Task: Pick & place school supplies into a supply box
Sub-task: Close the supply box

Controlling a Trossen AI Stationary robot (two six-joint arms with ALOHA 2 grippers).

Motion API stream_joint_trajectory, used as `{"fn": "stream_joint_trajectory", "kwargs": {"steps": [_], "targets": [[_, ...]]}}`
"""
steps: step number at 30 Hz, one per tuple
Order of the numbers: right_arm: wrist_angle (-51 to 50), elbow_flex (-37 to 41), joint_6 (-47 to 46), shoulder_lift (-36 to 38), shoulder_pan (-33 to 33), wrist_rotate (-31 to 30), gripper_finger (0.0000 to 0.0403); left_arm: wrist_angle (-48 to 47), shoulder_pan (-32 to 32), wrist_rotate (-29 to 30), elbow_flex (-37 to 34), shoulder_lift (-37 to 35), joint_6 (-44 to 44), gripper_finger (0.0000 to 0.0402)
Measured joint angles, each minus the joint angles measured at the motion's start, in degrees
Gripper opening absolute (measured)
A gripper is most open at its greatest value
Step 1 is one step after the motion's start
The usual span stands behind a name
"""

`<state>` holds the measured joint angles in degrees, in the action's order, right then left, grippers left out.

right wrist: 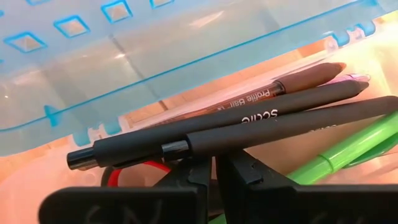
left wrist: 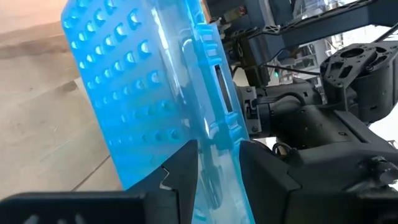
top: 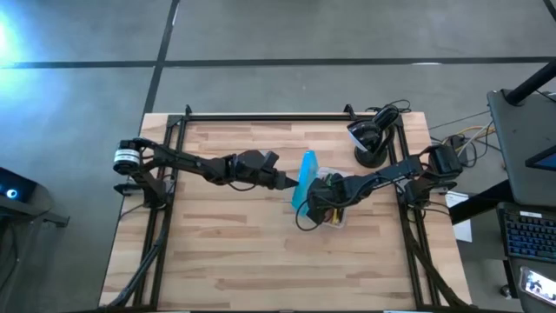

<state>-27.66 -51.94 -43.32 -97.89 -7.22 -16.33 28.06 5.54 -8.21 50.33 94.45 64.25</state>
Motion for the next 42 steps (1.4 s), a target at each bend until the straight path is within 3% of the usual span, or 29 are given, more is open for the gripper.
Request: {"fn": "stream_joint_trajectory", "kwargs": {"steps": [10, 18, 22, 34, 42], "targets": [[-0.01, 0.0, -0.16, 0.0, 0.0, -0.35, 0.0013, -0.18, 0.0, 0.07, -1.4, 0.58, 2.42, 0.0103], [0.0, 0.02, -0.19, 0.0, 0.0, -0.34, 0.0013, 16.82, 0.0, -2.99, -1.6, 6.81, 7.93, 0.0103], [-0.08, 0.04, -0.14, 0.0, 0.0, -0.34, 0.0013, 19.91, -0.07, -4.34, -1.53, 9.93, 11.67, 0.0103], [-1.06, 0.06, -0.03, 0.35, -0.02, -0.33, 0.0013, 19.75, -0.11, -4.31, -1.62, 12.74, 13.24, 0.0103], [-5.83, 0.11, 0.02, 6.4, -0.02, -1.87, 0.0013, 19.73, 0.04, -4.2, -1.64, 12.74, 12.31, 0.0103]]}}
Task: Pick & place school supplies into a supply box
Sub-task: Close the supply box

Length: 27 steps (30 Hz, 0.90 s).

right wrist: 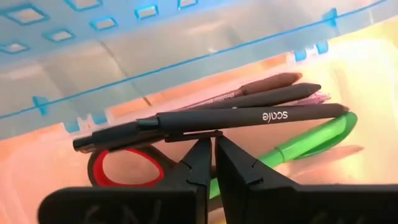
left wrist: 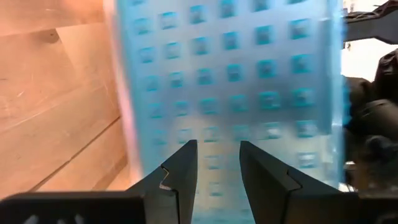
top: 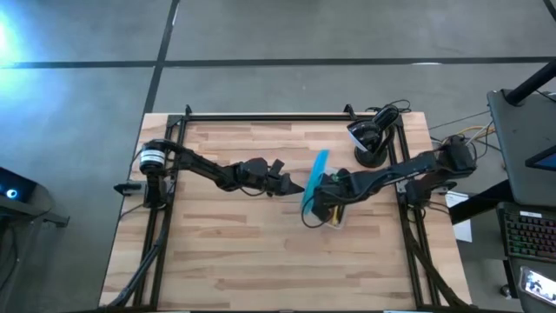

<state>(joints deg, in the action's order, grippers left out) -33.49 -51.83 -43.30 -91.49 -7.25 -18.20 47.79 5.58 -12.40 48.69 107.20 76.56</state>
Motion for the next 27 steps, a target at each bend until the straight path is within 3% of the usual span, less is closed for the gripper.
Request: {"fn": "stream_joint_trajectory", "kwargs": {"steps": [8, 15, 21, 27], "targets": [[-2.84, 0.93, -1.59, 5.77, -1.03, -3.01, 0.0013, -0.33, 0.04, 0.22, 0.0, 0.0, -0.87, 0.0103], [-1.73, 3.43, -1.74, 3.3, -1.14, -0.11, 0.0013, -0.31, 0.04, 0.39, 0.04, -0.04, -0.84, 0.0103], [-0.34, 3.45, -1.7, 4.7, -1.49, -1.31, 0.0015, -0.31, 0.0, 0.42, 0.06, -0.07, -0.69, 0.0103], [-0.95, 3.43, -1.27, 5.57, -1.83, -1.41, 0.0058, -0.3, 0.02, 0.46, 0.11, -0.08, -0.67, 0.0103]]}}
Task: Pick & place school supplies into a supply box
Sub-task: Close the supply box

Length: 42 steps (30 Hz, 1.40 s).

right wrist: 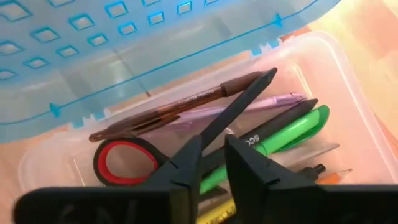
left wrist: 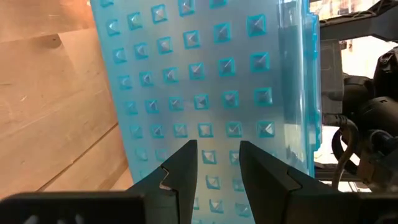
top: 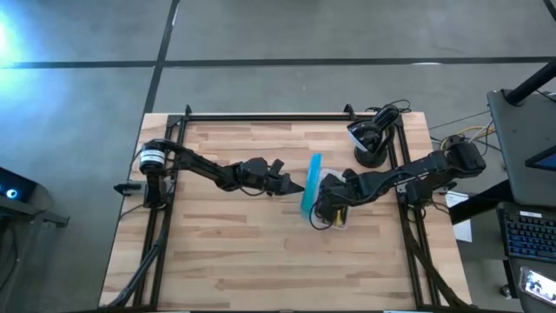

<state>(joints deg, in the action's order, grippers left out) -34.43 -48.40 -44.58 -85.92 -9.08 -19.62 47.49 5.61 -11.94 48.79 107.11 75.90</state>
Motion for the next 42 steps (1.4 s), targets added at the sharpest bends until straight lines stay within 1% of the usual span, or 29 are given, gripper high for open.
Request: {"fn": "stream_joint_trajectory", "kwargs": {"steps": [2, 6, 10, 12, 16, 18, 20, 24, 30, 33, 38, 42], "targets": [[-1.01, 0.0, -0.29, 0.78, -0.45, -0.71, 0.0079, 0.01, -0.02, 0.14, 0.0, 0.02, 0.0, 0.0103], [-5.09, 0.0, -1.07, 4.04, -2.11, -4.89, 0.0117, 0.0, -0.02, 0.63, 0.02, 0.01, 0.0, 0.0103], [-10.24, 0.0, -2.58, 8.18, -3.75, -6.41, 0.0141, 0.0, -0.02, 0.87, 0.02, 0.02, 0.0, 0.0103], [-14.14, 0.0, -5.19, 10.29, -4.76, -7.51, 0.0147, 0.0, -0.02, 0.88, 0.02, 0.02, 0.0, 0.0103], [-23.73, 0.09, -13.69, 14.3, -7.49, -8.81, 0.0149, 0.01, -0.02, 0.9, 0.02, 0.02, 0.02, 0.0103], [-27.5, 0.55, -17.74, 16.17, -8.97, -8.67, 0.0146, 0.0, -0.02, 0.9, 0.02, 0.02, 0.1, 0.0103], [-29.73, 1.68, -21.13, 17.68, -10.38, -6.68, 0.014, 0.02, -0.02, 0.9, 0.02, 0.01, 0.28, 0.0103], [-29.84, 5.59, -25.98, 19.63, -14.32, -1.86, 0.0127, 0.0, -0.02, 0.9, 0.02, 0.0, 0.35, 0.0103], [-29.54, 11.1, -33.2, 19.48, -20.51, 0.18, 0.0116, 0.01, -0.02, 1.39, 0.05, 0.02, 0.76, 0.0103], [-25.94, 12.89, -31.36, 18.54, -21.99, 0.13, 0.0116, 0.02, 0.02, 1.53, 0.05, 0.01, 0.81, 0.0103], [-16.37, 17.86, -28.04, 16.26, -21.86, 0.02, 0.011, 0.02, 0.02, 2.24, 0.05, 0.01, 1.35, 0.0103], [-15.05, 19.66, -30.19, 14.69, -21.67, -0.17, 0.0098, 0.02, 0.02, 2.44, 0.05, 0.0, 1.92, 0.0103]]}}
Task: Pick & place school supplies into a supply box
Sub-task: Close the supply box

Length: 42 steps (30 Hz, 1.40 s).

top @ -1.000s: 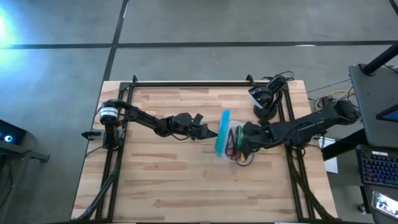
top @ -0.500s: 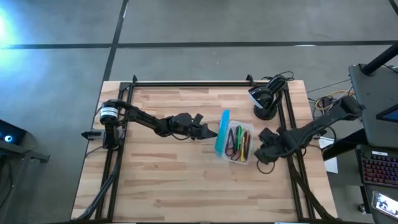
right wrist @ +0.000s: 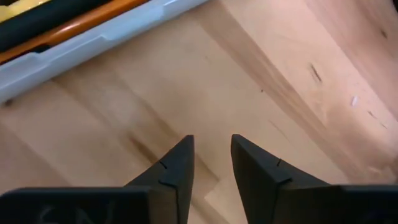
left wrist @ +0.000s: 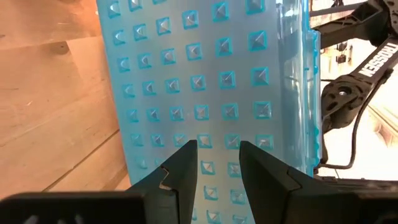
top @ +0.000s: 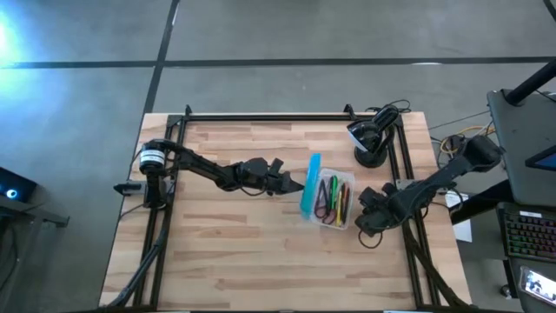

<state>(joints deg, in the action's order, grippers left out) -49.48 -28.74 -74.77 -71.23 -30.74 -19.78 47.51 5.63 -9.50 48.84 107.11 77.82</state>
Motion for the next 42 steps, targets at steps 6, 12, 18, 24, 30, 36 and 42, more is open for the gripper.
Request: {"fn": "stream_joint_trajectory", "kwargs": {"steps": [6, 12, 18, 24, 30, 36, 42], "targets": [[1.19, 0.76, -0.1, -2.44, 2.97, -1.37, 0.0074, -0.81, 0.0, 0.62, 0.79, 0.0, 0.22, 0.0103], [5.89, -0.62, 4.6, -5.49, 7.99, -3.01, 0.0057, -4.91, 0.0, 0.64, 2.98, 0.0, -0.48, 0.0103], [10.9, -3.19, 11.34, -8.3, 11.09, -4.58, 0.0052, -7.85, 0.0, 0.62, 5.55, 0.0, -2.58, 0.0103], [14.39, -5.55, 13.75, -11.36, 11.33, -4.4, 0.0052, -10.45, -0.05, 0.61, 7.16, 0.0, -3.64, 0.0103], [16.48, -7.97, 20.33, -11.66, 11.3, -4.64, 0.0052, -13.18, -0.26, 0.59, 7.37, 0.0, -3.87, 0.0103], [16.75, -9.84, 24.84, -11.73, 10.95, -5.27, 0.0052, -13.4, -0.26, 0.59, 7.52, 0.0, -3.89, 0.0103], [10.41, -11.03, 24.1, -11.17, 7.07, -3.83, 0.0052, -13.46, -0.26, 0.59, 7.63, 0.0, -3.89, 0.0103]]}}
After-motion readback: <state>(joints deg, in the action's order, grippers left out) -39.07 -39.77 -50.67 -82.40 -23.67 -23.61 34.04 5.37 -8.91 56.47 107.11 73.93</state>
